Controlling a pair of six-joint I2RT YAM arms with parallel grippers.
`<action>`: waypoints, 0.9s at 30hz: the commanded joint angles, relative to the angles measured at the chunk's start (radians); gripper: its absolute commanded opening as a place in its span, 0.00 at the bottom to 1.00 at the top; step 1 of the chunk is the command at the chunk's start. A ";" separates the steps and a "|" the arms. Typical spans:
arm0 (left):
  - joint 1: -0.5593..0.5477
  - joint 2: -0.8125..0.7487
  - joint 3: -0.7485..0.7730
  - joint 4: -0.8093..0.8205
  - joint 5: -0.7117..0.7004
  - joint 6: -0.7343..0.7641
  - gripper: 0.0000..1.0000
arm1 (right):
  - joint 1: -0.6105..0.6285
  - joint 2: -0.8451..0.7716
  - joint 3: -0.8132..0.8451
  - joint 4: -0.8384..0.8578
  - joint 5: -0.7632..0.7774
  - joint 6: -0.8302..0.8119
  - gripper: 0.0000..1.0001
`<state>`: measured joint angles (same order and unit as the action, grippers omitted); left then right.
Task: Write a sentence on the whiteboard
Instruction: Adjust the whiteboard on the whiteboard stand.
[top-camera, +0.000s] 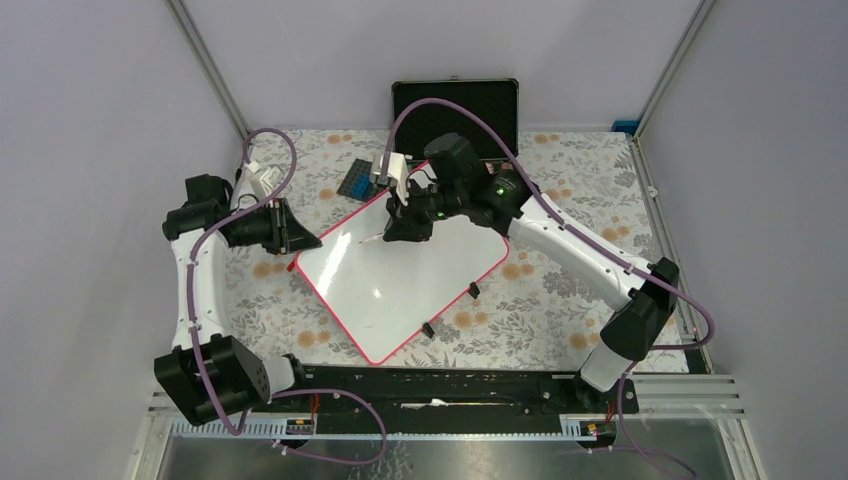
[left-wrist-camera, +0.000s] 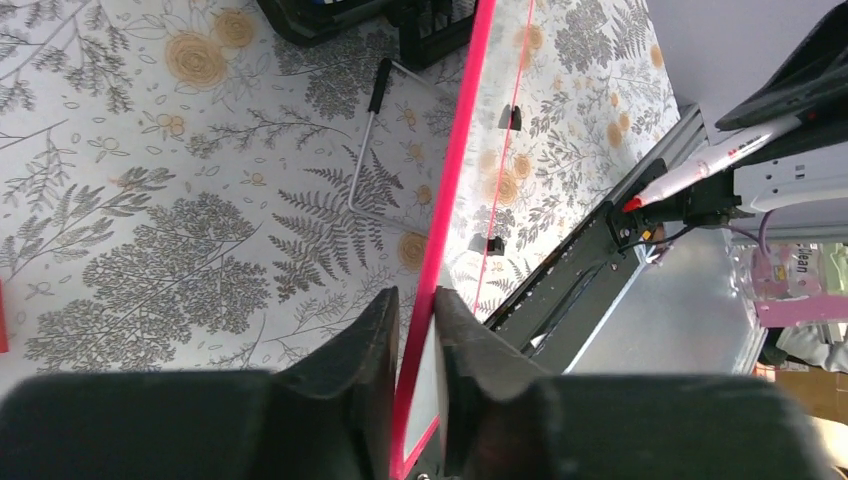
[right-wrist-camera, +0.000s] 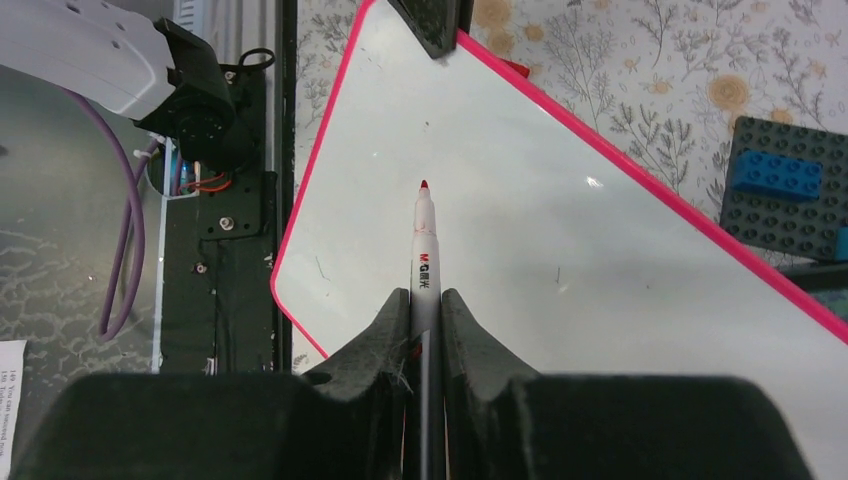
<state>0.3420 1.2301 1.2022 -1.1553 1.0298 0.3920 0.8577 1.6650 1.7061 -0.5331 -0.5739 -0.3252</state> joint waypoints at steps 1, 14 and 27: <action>-0.056 0.028 0.035 0.011 0.011 0.058 0.16 | 0.011 0.000 0.083 -0.002 -0.071 -0.010 0.00; -0.193 0.169 0.166 0.011 -0.031 0.128 0.00 | 0.012 -0.016 0.078 -0.049 -0.088 -0.041 0.00; -0.185 0.068 0.110 0.072 -0.152 0.097 0.55 | 0.012 -0.020 0.071 -0.071 -0.069 -0.072 0.00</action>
<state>0.1493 1.3735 1.3323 -1.1439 0.9463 0.5163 0.8619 1.6726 1.7500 -0.6056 -0.6411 -0.3710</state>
